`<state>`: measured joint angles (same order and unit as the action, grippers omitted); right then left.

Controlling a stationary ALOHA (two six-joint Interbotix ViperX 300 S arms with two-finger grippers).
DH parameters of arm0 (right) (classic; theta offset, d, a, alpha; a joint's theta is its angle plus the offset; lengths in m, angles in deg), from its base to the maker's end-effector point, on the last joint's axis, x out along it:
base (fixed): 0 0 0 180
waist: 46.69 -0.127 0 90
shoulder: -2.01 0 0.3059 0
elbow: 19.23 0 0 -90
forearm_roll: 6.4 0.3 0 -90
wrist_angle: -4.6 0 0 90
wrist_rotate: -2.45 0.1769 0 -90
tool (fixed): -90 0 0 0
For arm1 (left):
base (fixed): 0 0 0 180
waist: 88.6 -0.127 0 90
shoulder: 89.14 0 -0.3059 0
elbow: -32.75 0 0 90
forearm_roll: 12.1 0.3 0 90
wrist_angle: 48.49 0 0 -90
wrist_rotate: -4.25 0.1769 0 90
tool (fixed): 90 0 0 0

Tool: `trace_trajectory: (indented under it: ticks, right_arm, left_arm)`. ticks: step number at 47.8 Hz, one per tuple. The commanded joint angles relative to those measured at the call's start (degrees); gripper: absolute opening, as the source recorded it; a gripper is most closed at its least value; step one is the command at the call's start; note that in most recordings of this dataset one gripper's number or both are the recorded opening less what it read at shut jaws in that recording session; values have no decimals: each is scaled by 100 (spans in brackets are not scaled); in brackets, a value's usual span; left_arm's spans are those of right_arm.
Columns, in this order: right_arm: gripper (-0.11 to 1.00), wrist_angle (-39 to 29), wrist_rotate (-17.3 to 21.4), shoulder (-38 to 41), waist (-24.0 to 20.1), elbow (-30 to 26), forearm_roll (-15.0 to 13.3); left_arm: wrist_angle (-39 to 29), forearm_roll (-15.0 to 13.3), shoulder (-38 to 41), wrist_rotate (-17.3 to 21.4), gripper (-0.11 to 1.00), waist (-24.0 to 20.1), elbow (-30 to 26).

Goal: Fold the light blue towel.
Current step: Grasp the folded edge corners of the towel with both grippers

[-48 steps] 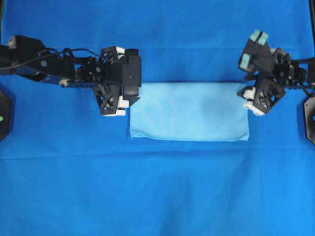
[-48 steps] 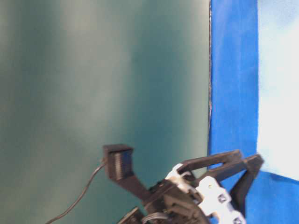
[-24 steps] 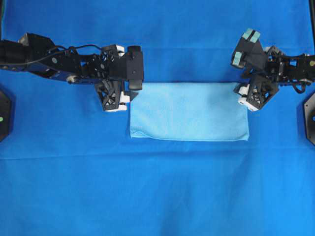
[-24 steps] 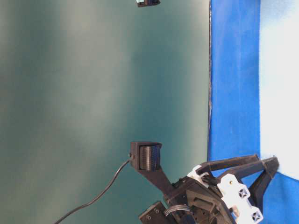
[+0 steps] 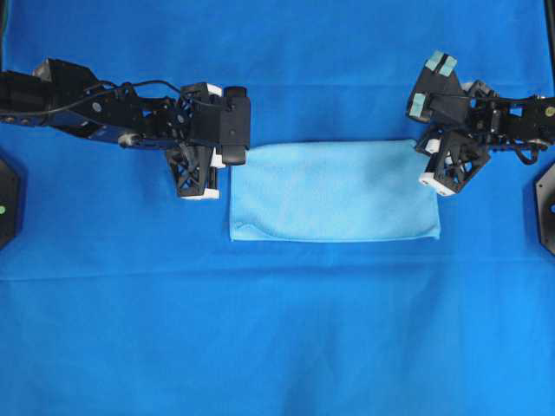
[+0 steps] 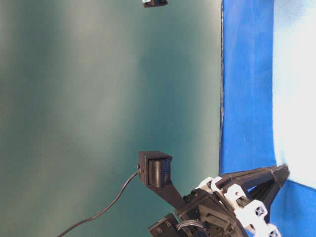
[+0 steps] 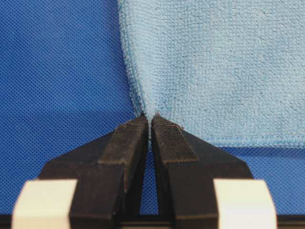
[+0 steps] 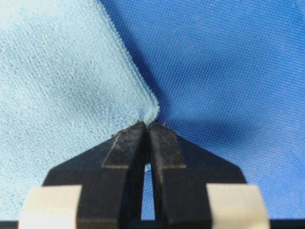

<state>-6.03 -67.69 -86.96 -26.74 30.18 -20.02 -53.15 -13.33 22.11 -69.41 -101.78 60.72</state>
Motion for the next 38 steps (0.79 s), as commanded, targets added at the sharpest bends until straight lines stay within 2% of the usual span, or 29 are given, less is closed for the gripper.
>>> trace_trajectory:
  ticks: [1,11,25,38]
  right_arm:
    - [2,62,0,-53,18,-62,-18]
    - [2,-211,35,-431,18,-123,-9]
    - [2,-1397,0,-1942,-26,-527,-9]
    - [2,-1819,0,-2953,-79,-633,-9]
  left_arm:
    - [-53,0,-79,9,2,-9,-97]
    - [-255,-9,-431,-9,2,18,-176]
    - [-826,-9,-1485,-18,2,264,-343]
    - [-976,0,-2048,53,2,237,-422]
